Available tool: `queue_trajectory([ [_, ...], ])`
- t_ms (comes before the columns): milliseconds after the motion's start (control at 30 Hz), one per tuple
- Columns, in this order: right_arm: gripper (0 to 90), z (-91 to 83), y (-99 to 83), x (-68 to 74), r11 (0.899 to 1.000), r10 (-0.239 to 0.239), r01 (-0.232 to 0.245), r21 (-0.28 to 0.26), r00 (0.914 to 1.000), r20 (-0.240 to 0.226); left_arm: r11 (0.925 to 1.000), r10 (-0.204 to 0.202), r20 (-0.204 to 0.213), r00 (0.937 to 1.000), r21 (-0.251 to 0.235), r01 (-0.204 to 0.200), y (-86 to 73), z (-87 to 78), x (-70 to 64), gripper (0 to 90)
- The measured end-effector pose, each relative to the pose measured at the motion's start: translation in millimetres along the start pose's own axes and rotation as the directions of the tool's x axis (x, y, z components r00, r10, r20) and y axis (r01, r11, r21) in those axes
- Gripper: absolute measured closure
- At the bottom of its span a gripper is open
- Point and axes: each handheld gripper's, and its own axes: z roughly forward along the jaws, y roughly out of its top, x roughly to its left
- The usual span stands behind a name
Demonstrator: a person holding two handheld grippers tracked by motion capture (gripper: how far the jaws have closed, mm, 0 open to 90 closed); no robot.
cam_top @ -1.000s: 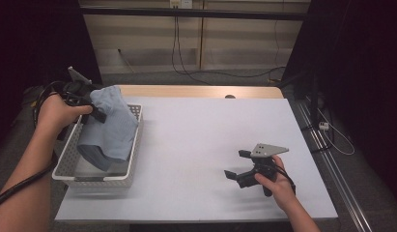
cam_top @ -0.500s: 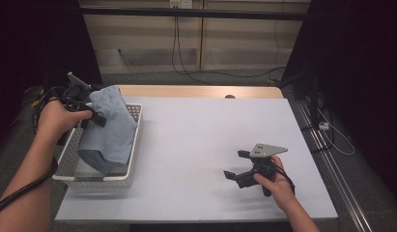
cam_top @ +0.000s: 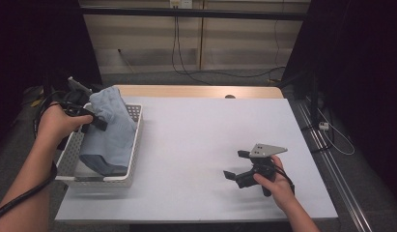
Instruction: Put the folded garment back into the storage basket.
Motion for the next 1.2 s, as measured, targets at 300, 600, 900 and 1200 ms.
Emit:
queue_trajectory([
  [300,2.8,-0.5,0.5,0.5,1.000,-0.006,0.006,0.000,1.0000,0.000,1.0000,0.009,0.010,0.9999,0.002,-0.009,-4.7,1.8,1.3,74.9],
  [600,2.8,-0.2,0.6,1.2,1.000,-0.006,0.006,0.002,1.0000,0.001,1.0000,0.003,0.018,0.9998,0.008,-0.003,-7.9,9.6,0.3,74.8],
  [900,2.8,-0.1,0.7,1.5,1.000,-0.008,0.008,0.001,1.0000,0.000,0.9999,0.010,0.030,0.9995,0.004,-0.010,-11.1,9.6,-1.2,74.7],
  [1200,2.9,-0.6,1.0,1.6,1.000,-0.007,0.007,-0.001,1.0000,0.003,0.9998,0.015,0.038,0.9992,0.011,-0.015,-13.9,11.4,-1.1,74.7],
])
